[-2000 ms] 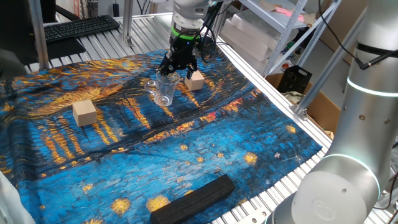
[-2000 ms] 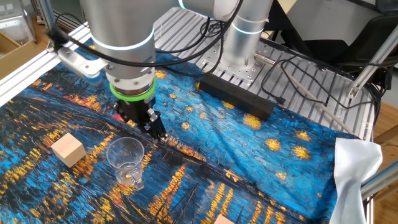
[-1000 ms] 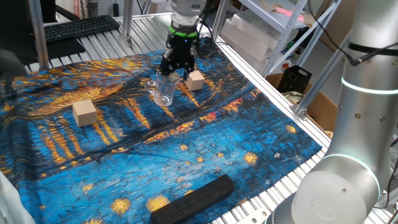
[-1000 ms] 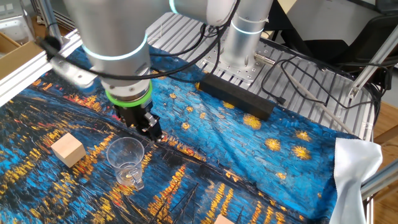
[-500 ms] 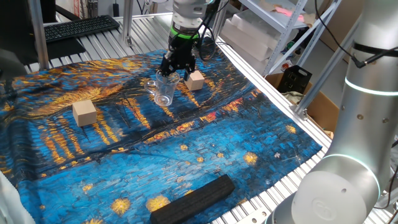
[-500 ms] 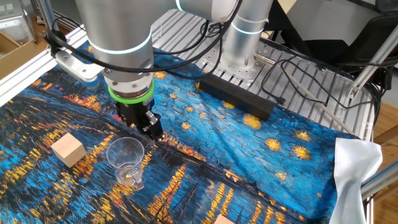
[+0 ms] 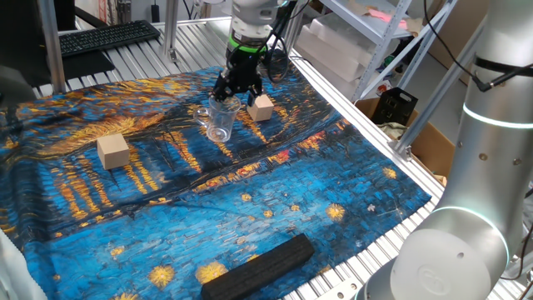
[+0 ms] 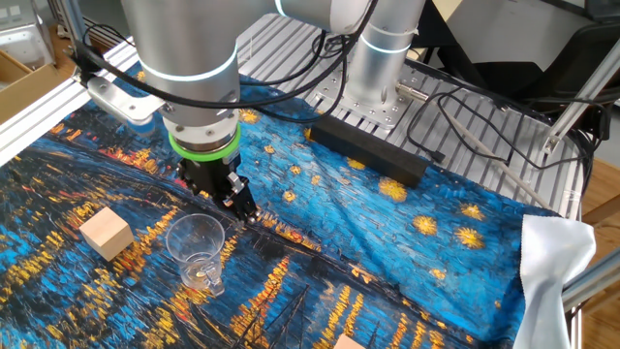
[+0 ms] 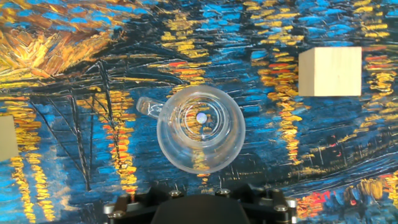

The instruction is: Pick up the cup

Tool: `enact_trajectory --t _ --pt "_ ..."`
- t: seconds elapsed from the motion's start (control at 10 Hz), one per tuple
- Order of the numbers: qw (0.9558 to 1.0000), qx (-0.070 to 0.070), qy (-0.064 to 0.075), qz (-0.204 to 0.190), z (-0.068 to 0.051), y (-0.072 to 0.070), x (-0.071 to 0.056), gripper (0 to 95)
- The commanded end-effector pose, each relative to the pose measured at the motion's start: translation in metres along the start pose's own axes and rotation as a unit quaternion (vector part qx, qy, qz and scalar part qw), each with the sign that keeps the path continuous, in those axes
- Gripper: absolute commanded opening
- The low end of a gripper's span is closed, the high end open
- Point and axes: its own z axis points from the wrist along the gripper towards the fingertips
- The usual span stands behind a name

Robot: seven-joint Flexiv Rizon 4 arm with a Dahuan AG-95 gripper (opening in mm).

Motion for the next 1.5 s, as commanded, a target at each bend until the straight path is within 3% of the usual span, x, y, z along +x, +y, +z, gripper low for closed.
enact_trajectory --t 0.1,0.8,1.5 --pt "1.0 -0.001 -0.004 0.004 0.001 0.002 -0.009 95.0" --pt "0.9999 -0.001 -0.013 -0.002 0.013 -0.002 -0.042 95.0" --pt "0.9998 -0.003 -0.018 -0.005 0.025 -0.004 -0.049 95.0"
